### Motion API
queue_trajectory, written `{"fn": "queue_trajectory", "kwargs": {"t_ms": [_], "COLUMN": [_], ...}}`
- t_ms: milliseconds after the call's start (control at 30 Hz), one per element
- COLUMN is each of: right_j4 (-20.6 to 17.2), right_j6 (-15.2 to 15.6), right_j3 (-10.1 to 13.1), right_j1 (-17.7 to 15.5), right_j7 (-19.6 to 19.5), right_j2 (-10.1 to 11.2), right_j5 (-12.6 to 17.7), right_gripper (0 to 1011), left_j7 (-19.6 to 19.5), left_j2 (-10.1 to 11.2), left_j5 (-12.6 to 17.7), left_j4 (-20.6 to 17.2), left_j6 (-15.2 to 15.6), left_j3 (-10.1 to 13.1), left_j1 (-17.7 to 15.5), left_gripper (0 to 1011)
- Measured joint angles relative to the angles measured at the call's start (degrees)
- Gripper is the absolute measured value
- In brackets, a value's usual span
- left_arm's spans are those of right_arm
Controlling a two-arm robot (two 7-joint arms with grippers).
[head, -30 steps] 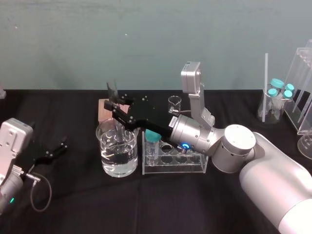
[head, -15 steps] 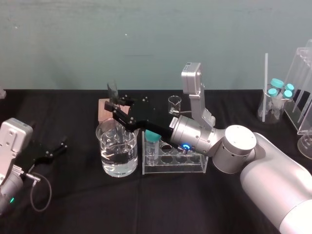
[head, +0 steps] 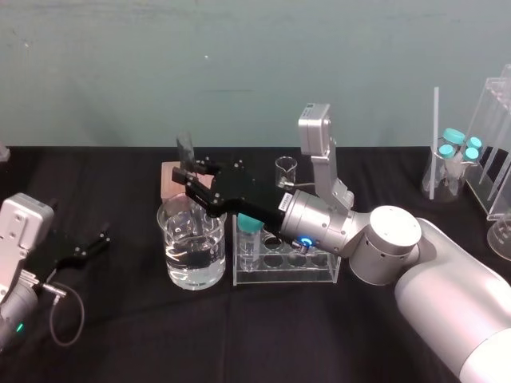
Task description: Hold the test tube with one hand and immerse one end into the beaker, then return it to the test tube rack.
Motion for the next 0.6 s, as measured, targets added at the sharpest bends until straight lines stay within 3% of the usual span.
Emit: {"fn": "queue_trajectory", "kwargs": {"t_ms": [600], "right_j4": [-0.4], "right_j6": [0.2], "right_j3": [0.0], "right_j1": [-0.2], "right_j7": [-0.2], "right_j2": [0.2], "right_j5": [0.2], "right_gripper": [226], "left_j7": [0.0], "left_j2": [0.0], "left_j5": [0.0], "left_j4": [0.0], "left_j6": [0.0], "left_j3": [0.0], "left_j1": [0.0], "left_gripper": [1000]}}
